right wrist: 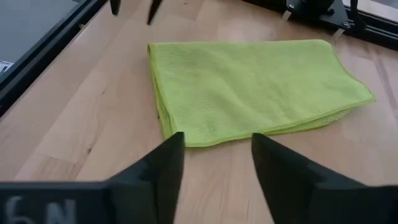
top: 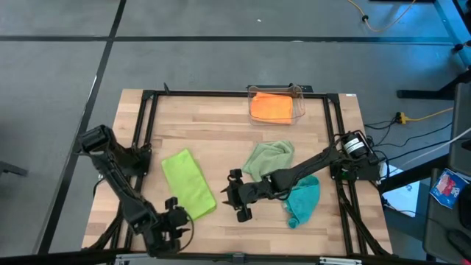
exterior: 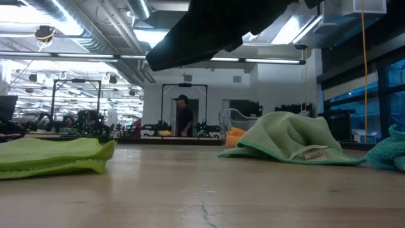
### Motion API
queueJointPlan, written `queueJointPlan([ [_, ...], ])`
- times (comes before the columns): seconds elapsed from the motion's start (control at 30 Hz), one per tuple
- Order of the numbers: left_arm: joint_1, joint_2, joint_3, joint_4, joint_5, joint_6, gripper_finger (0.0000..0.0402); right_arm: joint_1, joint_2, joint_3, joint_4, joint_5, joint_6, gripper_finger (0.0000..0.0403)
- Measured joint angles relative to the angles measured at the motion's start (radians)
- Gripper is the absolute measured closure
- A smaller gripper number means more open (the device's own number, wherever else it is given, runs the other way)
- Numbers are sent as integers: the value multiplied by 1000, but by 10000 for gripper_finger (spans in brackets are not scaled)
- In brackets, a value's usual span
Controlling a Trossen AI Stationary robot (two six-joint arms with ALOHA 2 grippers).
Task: Fold microfiber towels
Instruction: Fold the light green microfiber towel
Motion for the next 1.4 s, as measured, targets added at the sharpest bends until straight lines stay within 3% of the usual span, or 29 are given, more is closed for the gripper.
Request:
queueJointPlan([
  [0.2,64,0,0,-76,114,85,236,0,0,0,0,0,-3,156],
  [0.37,84,-1,0,-78,199,227,237,0,0,0,1,0,24,148],
  [0.53,84,-1,0,-76,210,272,238,0,0,0,7,0,25,147],
  [0.77,104,-1,0,-87,134,140,238,0,0,0,8,0,64,147],
  [1.07,33,43,95,-86,-130,171,239,0,0,0,8,0,74,147],
  [1.2,14,146,140,-120,-96,208,239,0,0,0,8,0,73,147],
  [1.4,9,214,203,-312,-90,140,239,0,0,0,9,0,75,147],
])
